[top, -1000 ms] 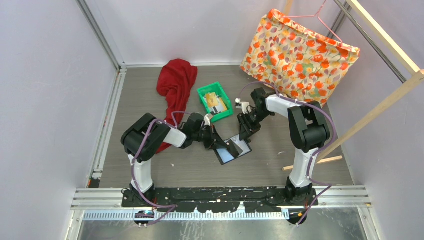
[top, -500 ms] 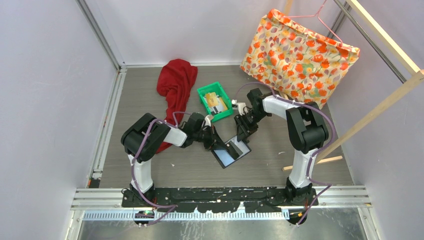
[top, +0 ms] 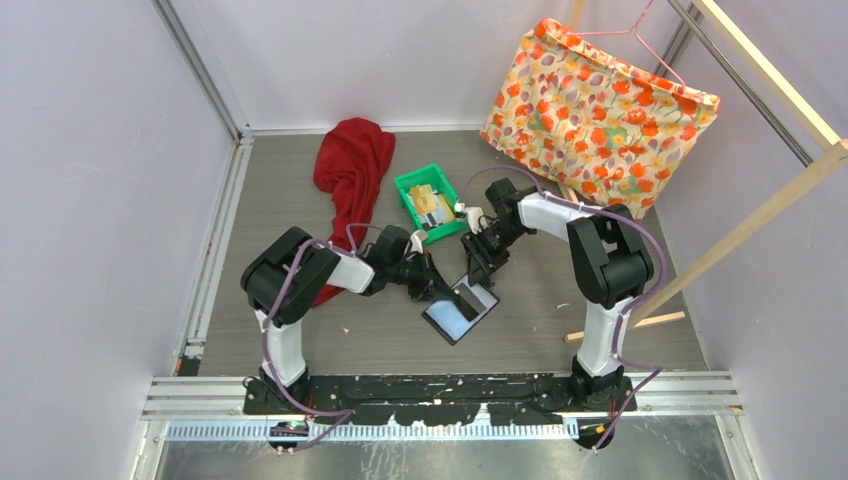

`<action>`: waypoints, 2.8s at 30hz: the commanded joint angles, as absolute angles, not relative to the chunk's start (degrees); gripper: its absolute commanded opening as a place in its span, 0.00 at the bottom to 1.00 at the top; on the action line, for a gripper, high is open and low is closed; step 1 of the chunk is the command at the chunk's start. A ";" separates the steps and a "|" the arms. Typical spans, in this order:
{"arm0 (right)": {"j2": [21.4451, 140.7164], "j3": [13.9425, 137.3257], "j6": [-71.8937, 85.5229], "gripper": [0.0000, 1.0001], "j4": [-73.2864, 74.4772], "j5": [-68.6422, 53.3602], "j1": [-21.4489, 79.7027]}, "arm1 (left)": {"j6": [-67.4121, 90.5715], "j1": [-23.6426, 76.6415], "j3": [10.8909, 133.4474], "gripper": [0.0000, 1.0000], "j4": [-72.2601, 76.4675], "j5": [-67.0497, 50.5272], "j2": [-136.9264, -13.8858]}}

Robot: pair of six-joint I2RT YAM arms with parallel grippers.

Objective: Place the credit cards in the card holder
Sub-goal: Insert the credit card into the card holder.

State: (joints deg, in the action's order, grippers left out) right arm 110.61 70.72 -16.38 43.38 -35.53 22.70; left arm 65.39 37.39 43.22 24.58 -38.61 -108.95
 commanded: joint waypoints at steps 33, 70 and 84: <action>107.90 66.10 -3.24 0.45 34.32 -35.60 23.36 | 59.47 37.80 40.29 0.44 3.11 -19.49 -81.65; 109.14 67.15 -4.66 0.42 36.20 -36.50 23.22 | 76.90 49.31 39.48 0.31 12.99 -9.40 -94.45; 109.07 67.49 -5.82 0.39 37.15 -38.60 23.57 | 76.16 49.18 44.30 0.18 15.47 -12.16 -99.17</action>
State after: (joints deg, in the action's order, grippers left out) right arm 108.71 66.22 -4.67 35.81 -36.73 23.03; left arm 76.49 49.12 41.76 11.77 -12.14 -98.13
